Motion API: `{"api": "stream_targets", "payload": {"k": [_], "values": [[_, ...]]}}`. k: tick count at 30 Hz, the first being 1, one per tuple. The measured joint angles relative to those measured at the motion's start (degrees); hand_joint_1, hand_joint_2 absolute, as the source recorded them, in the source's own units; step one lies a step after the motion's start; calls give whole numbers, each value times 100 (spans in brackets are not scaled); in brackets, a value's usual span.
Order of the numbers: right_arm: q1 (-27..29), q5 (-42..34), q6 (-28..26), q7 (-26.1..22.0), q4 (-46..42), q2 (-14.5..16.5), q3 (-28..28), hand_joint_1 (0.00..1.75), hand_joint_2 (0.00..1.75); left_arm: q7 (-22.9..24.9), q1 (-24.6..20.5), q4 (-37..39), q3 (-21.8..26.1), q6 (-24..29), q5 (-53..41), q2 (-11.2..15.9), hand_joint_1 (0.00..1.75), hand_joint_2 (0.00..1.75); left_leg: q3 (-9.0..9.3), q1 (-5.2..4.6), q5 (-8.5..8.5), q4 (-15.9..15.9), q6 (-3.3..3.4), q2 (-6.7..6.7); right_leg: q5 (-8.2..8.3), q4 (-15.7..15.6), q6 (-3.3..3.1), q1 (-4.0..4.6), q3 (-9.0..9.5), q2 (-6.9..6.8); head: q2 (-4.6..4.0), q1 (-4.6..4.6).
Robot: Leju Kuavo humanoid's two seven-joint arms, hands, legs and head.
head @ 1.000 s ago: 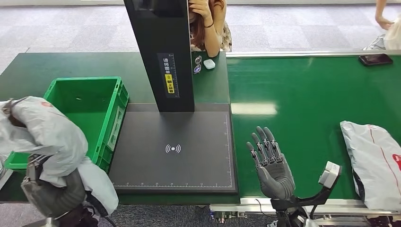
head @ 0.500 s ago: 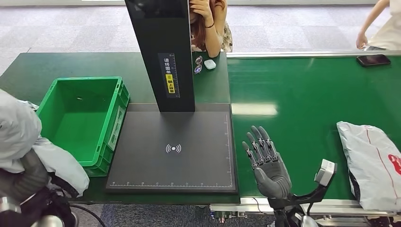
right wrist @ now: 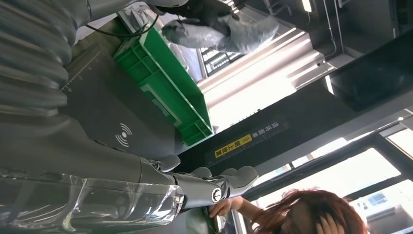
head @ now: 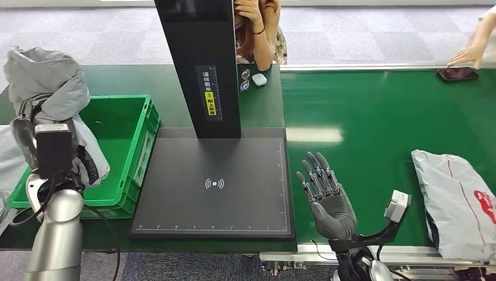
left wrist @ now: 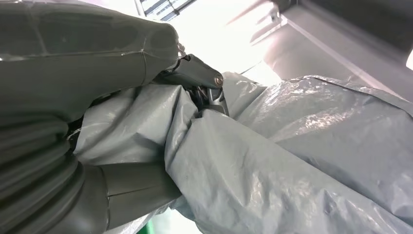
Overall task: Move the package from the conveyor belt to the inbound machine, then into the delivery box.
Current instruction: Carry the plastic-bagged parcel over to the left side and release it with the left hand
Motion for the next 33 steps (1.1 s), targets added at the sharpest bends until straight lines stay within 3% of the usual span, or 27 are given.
{"api": "stream_targets", "payload": {"k": [4, 6, 8, 10, 11, 19, 24, 29, 33], "values": [[-1, 30, 12, 70, -11, 4, -1, 0, 175, 615, -730, 1222, -184, -432, -775, 248, 152, 175, 0, 0, 5, 0, -5, 5, 5, 2, -5, 0, 0, 4, 0, 0], [-1, 27, 20, 94, -12, 4, -2, 0, 175, 764, -1009, 1798, -283, -638, -1020, 375, 124, 175, 1, 1, 6, -1, -7, 11, 6, 3, -6, 0, -1, 10, 0, 0], [-1, 20, 23, 103, -12, 4, -2, 0, 175, 836, -1185, 2281, -365, -810, -1124, 487, 59, 175, 1, 1, 7, -1, -8, 14, 6, 4, -6, 0, -2, 16, 0, -1], [-1, 11, 21, 115, -11, 4, -2, 0, 175, 900, -1270, 2668, -438, -959, -1196, 586, 10, 175, 1, 1, 7, -1, -8, 15, 6, 4, -6, 0, -4, 18, 0, 0], [-3, 6, 19, 123, -10, 4, -2, 0, 175, 943, -1291, 2834, -476, -1029, -1234, 632, 2, 175, 1, 1, 7, -1, -8, 15, 5, 4, -6, 1, -5, 19, 0, 0], [-29, -61, 17, 160, 20, 2, -4, 0, 175, 1382, -1444, 3708, -741, -1758, -1526, 891, 0, 175, -4, 1, 7, -2, -9, 14, 5, 4, -6, 1, -7, 18, 0, 0], [-20, -50, -61, 169, 8, 3, -4, 0, 175, 1425, -1350, 3659, -744, -1531, -1623, 960, 0, 175, -4, 1, 7, -1, -9, 12, 5, 5, -6, 1, -5, 15, 0, 1], [68, 50, -271, 135, -136, 4, -9, 0, 175, 1274, -744, 2496, -596, -843, -1618, 959, 0, 175, -6, 1, 5, -2, -9, 14, 4, 4, -6, 0, -7, 18, 0, 0], [236, 566, -737, -55, -336, 8, -13, 0, 175, 246, 363, 680, -320, 533, -953, 685, 0, 175, -5, -3, -14, -2, -4, 33, -5, 0, 2, -4, -10, 37, 0, 0]]}}
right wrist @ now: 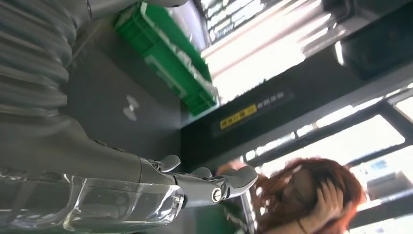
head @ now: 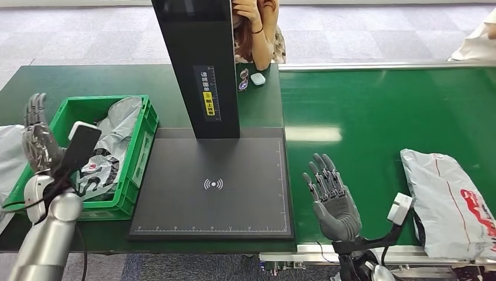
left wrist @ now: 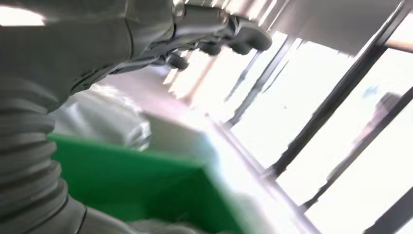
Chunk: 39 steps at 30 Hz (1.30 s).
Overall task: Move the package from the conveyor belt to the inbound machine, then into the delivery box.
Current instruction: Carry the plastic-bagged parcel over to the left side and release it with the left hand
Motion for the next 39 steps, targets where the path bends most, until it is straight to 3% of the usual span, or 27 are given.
{"api": "stream_targets", "payload": {"k": [2, 4, 9, 14, 20, 27, 32, 39], "values": [[109, 466, -396, -167, -116, 4, -1, 0, 175, -597, 711, -995, 65, 425, 444, -270, 0, 175, 2, -3, -10, 1, 7, 6, -8, -3, 6, -4, 0, 4, 0, 0], [227, 876, -799, -320, -228, 5, -1, 0, 175, -886, 1377, -1826, 0, 359, 823, -519, 0, 175, 2, -6, -18, 1, 13, 5, -17, -5, 16, -7, 1, 3, 0, 1], [459, 1384, -1220, -501, -362, 7, 14, 0, 175, -806, 2507, -2912, -517, -831, 1529, -961, 0, 175, 0, -9, -22, 1, 18, -6, -22, -7, 24, -11, 5, -6, 0, 1], [552, 1842, -1313, -625, -378, 16, 105, 0, 175, -556, 3032, -3139, -1046, -1773, 2122, -1279, 0, 175, 4, -7, -21, 1, 17, -10, -22, -6, 24, -10, 8, -11, 0, 0], [732, 2490, -1575, -569, -430, 105, 180, 0, 175, -361, 3210, -3058, -1532, -2213, 1992, -1544, 0, 175, 5, -5, -19, 1, 15, -17, -22, -5, 23, -9, 10, -15, 0, 0], [825, 3112, -1783, -498, -477, 191, 162, 0, 175, -387, 3163, -2951, -1754, -2619, 2098, -1673, 0, 175, 5, -5, -19, 1, 15, -17, -21, -5, 23, -8, 10, -15, 0, 1], [836, 3182, -1812, -522, -482, 205, 161, 0, 175, -387, 3131, -2902, -1780, -2707, 2148, -1686, 0, 175, 6, -5, -19, 1, 15, -17, -21, -5, 23, -8, 10, -15, 0, 2], [884, 2778, -1946, -720, -564, 310, 88, 0, 175, -453, 2579, -2456, -1808, -3350, 2196, -1751, 0, 175, 11, -6, -16, 2, 15, -18, -20, -4, 22, -8, 16, -15, 0, 0]]}}
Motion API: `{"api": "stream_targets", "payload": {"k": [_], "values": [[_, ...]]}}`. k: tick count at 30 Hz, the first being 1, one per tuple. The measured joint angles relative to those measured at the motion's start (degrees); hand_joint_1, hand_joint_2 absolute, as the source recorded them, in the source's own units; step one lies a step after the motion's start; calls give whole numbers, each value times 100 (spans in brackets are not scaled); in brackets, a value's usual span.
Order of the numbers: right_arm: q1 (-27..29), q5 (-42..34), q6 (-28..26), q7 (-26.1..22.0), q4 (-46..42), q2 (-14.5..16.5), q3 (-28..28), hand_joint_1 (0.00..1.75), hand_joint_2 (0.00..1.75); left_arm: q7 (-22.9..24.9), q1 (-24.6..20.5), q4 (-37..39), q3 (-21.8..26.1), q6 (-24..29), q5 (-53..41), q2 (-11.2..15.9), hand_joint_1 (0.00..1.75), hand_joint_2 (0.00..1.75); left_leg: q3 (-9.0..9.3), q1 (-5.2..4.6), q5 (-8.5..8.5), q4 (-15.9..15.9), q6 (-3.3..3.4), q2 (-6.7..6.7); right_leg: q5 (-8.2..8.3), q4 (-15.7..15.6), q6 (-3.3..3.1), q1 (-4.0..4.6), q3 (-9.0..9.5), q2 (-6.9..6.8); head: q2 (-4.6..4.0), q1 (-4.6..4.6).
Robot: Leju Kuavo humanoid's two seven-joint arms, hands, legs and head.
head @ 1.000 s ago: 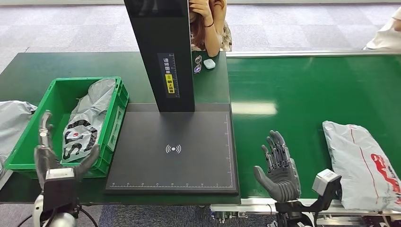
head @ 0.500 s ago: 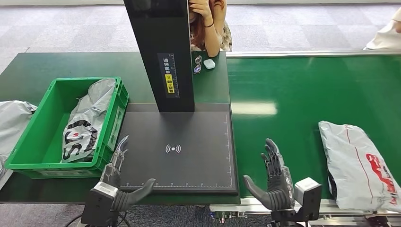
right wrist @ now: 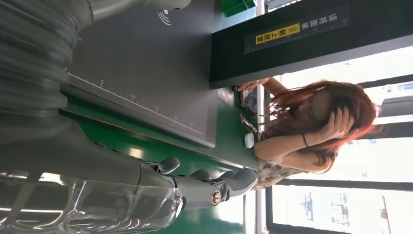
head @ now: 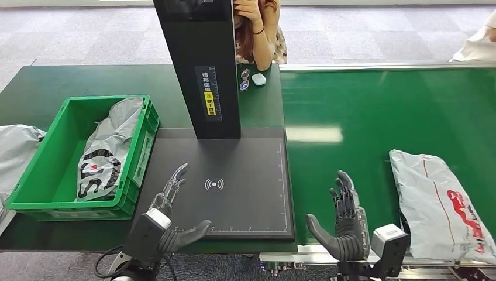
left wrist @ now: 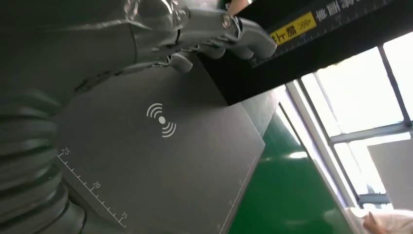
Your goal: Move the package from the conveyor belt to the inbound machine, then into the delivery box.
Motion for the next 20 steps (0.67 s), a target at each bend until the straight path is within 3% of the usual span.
{"api": "stream_targets", "payload": {"k": [20], "values": [[-131, -57, 259, 24, 44, 15, -16, 0, 175, 76, 229, -5, -8, 365, 43, 26, 0, 175, -1, 0, 0, -1, 0, -3, -1, 0, 1, 0, 2, -5, 0, 0]]}}
